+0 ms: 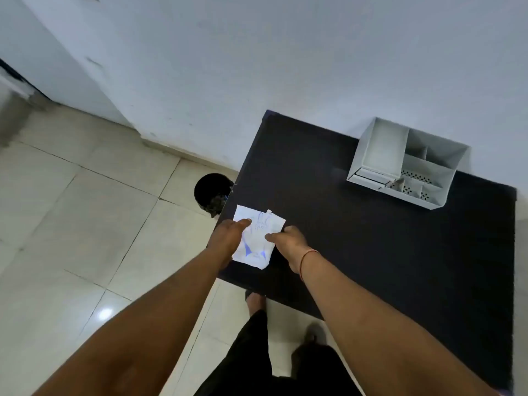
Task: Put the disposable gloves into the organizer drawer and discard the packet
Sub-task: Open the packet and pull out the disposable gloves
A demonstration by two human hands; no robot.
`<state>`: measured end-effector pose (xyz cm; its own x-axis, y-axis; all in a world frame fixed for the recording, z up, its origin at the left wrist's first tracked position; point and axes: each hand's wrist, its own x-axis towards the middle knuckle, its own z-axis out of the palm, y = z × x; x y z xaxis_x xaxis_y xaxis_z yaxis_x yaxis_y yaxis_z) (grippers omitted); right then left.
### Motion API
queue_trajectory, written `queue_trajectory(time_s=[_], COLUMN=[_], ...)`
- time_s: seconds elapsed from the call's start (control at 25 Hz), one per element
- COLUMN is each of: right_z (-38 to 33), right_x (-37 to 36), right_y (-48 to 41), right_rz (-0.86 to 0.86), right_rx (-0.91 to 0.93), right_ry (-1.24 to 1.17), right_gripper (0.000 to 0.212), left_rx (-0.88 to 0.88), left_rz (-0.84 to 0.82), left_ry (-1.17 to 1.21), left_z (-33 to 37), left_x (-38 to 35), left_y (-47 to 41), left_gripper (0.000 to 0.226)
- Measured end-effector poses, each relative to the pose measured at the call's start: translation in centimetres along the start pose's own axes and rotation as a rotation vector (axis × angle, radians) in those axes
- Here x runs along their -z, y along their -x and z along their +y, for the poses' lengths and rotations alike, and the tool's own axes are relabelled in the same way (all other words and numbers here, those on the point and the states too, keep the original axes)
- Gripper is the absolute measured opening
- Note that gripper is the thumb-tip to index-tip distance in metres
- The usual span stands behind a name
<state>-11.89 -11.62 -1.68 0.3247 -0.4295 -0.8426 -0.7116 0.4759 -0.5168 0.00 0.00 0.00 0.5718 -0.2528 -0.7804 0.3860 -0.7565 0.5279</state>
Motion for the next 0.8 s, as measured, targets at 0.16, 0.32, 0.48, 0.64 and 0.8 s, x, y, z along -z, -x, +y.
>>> queue_trajectory(time_s=[0.16,0.32,0.48,0.64,0.8], right_z=[-0.5,-2.3,-4.8,-6.2,-7.6], right_x=[-1.1,-0.8,2.4,6.6,10.6], right_y=[-1.0,-0.5,2.2,4.7,7.0], right_rz=[-0.042,-0.012,0.249,0.035,0.212], right_rx=[-0.149,0.135,0.848,0.867,0.720], right_ry=[-0.082,0.152,0.834,0.910,0.661], right_gripper=[0.044,0.034,0.028,0.050,0.053], left_rx=[0.188,0.304,0.216,0.159,0.112], left_rz=[-0.006,-0.233,-0.413,-0.450,-0.544], left_ry=[0.093,0.315,0.566,0.642,0.592], left_z=[0.5,1.9,6.4,10.6,12.1], left_x=[-0.5,0.6,0.8,-1.0,-3.0], left_y=[-1.8,-2.1,-1.1,-0.3,0.7], left_gripper=[0.047,0.068,0.080,0.041,0.039])
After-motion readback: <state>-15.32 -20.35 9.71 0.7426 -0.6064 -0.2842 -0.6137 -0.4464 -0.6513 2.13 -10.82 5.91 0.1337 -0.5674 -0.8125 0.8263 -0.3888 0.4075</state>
